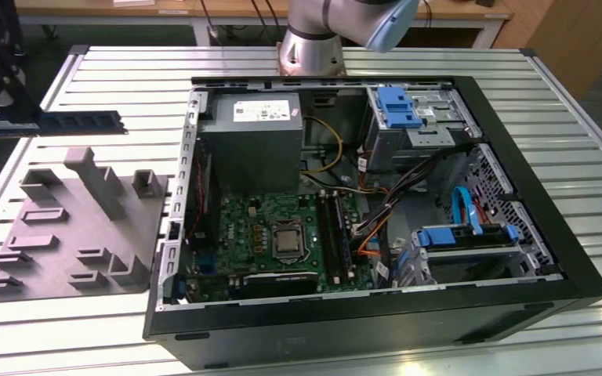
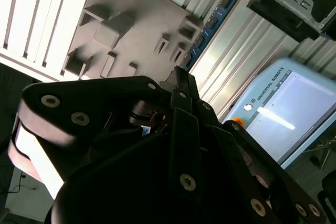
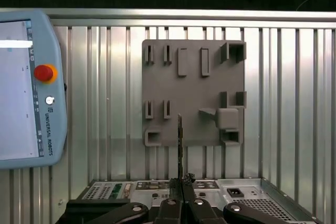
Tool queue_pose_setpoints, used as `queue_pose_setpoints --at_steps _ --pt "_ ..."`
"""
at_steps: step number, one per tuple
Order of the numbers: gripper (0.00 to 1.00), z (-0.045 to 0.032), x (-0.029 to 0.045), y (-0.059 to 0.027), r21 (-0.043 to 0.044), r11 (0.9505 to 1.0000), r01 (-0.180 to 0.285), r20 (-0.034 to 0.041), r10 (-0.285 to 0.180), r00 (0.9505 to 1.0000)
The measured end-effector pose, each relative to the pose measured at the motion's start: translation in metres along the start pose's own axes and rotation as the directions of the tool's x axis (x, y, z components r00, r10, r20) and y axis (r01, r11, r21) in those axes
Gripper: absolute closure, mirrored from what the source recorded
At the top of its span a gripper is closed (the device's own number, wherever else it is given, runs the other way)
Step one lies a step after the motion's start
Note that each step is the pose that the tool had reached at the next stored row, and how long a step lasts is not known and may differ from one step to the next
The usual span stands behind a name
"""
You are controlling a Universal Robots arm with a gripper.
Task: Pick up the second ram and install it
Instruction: 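Pick up the second ram and move it above second insertion slot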
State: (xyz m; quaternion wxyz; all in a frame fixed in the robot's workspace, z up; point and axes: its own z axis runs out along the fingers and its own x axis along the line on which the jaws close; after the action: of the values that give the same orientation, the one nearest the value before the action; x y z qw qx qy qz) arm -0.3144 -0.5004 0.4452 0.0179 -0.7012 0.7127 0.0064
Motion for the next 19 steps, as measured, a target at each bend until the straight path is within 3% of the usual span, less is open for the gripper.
queue_pose_setpoints --at_steps 12,19 --pt "0.89 0.0021 -0.0006 -0.0424 -0.0007 1.0 0.0 -0.0001 0.0 1.0" --pt "0.89 0.0055 -0.0008 -0.063 -0.0007 1.0 0.0 -0.0001 0.0 1.0"
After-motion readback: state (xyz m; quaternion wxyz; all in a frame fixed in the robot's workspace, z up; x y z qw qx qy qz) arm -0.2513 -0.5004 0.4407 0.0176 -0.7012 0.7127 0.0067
